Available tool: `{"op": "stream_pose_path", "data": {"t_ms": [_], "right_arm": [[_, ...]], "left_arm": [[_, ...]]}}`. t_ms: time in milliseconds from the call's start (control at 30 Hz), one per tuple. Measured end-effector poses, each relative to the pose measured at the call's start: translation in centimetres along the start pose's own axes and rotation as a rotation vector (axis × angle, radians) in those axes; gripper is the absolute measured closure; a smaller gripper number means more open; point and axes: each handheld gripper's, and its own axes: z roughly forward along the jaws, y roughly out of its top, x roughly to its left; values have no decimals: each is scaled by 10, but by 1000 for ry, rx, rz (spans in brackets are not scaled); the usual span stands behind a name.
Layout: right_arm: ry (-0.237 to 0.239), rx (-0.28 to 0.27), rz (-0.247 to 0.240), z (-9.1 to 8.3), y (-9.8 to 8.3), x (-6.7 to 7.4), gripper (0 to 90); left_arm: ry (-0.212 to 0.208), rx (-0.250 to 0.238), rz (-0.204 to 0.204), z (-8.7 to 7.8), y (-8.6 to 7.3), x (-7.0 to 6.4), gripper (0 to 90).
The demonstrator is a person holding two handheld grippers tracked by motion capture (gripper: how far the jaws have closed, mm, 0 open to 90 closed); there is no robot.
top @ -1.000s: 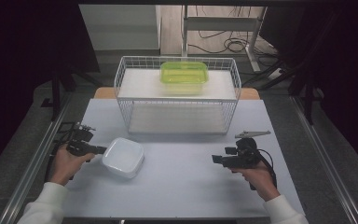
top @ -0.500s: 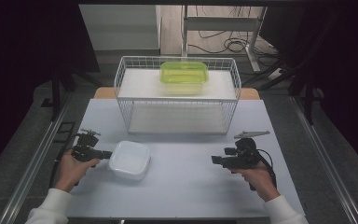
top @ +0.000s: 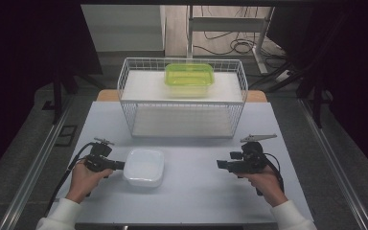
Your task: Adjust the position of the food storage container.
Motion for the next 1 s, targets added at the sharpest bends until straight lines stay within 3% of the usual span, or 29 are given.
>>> {"op": "stream_pose_path", "data": {"t_ms": [167, 233, 367, 433, 567, 633, 733, 1000], "right_arm": [[7, -1, -11, 1, 0, 0, 249], [10, 1, -14, 2, 0, 1, 248], [7, 5, -15, 2, 0, 2, 249], [5, 6, -14, 3, 0, 2, 248], [4, 10, -17, 3, 0, 1, 249], [3, 10, -18, 3, 0, 1, 249], [2, 13, -18, 3, 0, 1, 249], [-3, 18, -16, 3, -1, 0, 246]], "left_arm": [[0, -6, 8, 7, 6, -10, 895], [-38, -17, -4, 12, 9, -14, 895], [-27, 3, 27, 19, 14, -25, 895], [-53, -13, 8, 24, 15, -29, 895], [-42, 6, 38, 33, 18, -40, 895], [-74, 3, 27, 36, 20, -43, 895], [-70, 13, 46, 41, 22, -51, 895], [-119, 35, 69, 53, 25, -67, 895]]}}
